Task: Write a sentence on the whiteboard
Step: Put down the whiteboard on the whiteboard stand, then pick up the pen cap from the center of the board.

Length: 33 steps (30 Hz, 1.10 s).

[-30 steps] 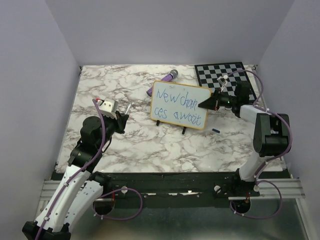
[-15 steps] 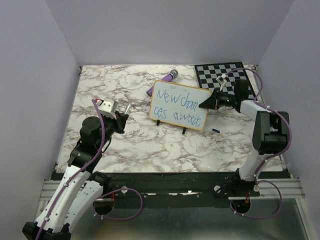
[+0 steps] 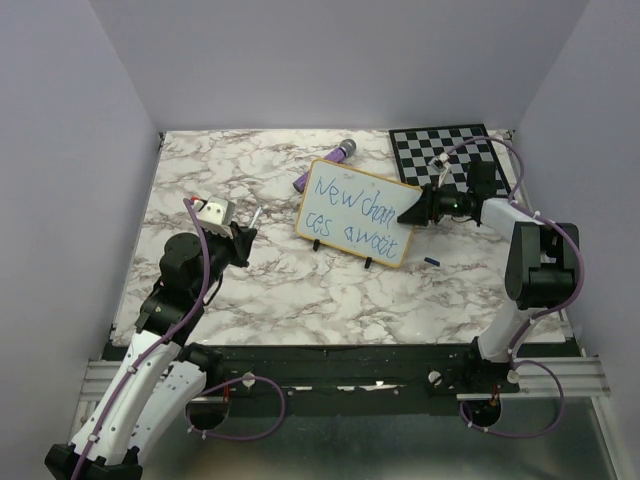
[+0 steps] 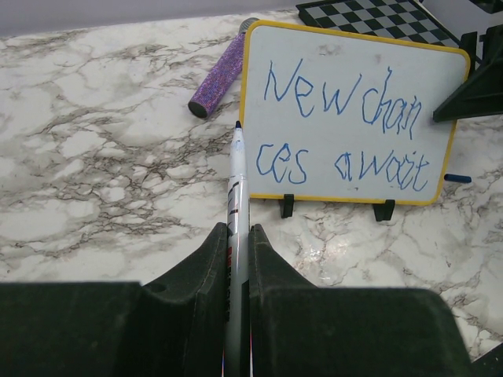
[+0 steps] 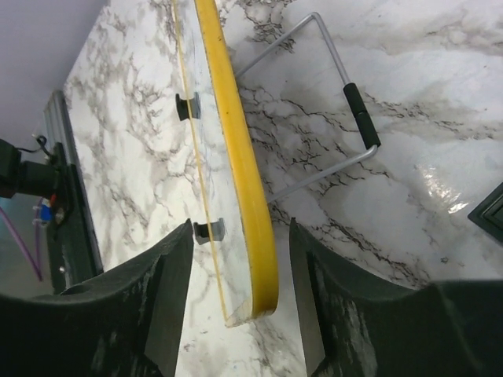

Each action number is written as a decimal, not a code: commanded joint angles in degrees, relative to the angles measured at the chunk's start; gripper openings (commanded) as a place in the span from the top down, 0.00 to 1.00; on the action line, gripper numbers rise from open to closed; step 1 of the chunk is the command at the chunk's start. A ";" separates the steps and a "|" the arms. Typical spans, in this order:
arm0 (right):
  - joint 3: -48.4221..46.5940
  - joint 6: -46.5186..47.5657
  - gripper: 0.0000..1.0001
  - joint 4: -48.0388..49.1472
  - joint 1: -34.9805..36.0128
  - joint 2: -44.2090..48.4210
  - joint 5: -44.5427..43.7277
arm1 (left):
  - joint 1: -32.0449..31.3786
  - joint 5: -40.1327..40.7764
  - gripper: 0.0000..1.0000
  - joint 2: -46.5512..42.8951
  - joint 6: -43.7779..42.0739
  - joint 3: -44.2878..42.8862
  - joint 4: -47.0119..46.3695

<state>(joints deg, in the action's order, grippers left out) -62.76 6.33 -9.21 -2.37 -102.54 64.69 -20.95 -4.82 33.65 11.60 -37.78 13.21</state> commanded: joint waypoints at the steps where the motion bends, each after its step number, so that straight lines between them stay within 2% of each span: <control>1: -1.75 4.12 0.35 -3.26 -0.35 2.08 -2.10 | 0.56 -1.24 1.00 -0.69 -0.08 0.43 -1.17; 5: -2.71 6.50 0.19 -5.55 -0.35 4.54 -3.69 | 0.65 -1.51 1.00 -0.78 -0.08 0.43 -1.26; 6: -3.06 7.20 0.12 -6.25 -0.35 4.98 -3.95 | 0.65 -1.77 1.00 -0.69 -0.08 0.43 -1.17; 8: -3.50 9.05 0.08 -7.92 -0.35 6.47 -4.56 | 0.65 -1.95 1.00 -0.95 -0.08 0.43 -1.26; 9: -3.68 9.58 0.01 -8.54 -0.53 6.91 -5.35 | 0.65 -2.04 1.00 -1.04 0.01 0.43 -1.26; 16: -4.92 19.05 0.00 -16.18 -1.50 11.57 -9.57 | 0.74 -2.65 1.00 -1.57 0.01 0.51 -1.52; 28: 0.88 33.03 0.00 -29.09 -5.53 27.19 -16.69 | 0.74 -3.88 1.00 -2.53 0.45 0.86 -2.22; 33: 3.51 36.82 0.00 -31.30 -7.12 36.08 -26.95 | 0.82 -5.55 1.00 -2.27 0.88 0.78 -2.49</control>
<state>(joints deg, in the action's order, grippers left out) -61.41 37.47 -36.36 -8.29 -73.30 47.24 -20.62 -7.60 31.86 12.01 -37.56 12.58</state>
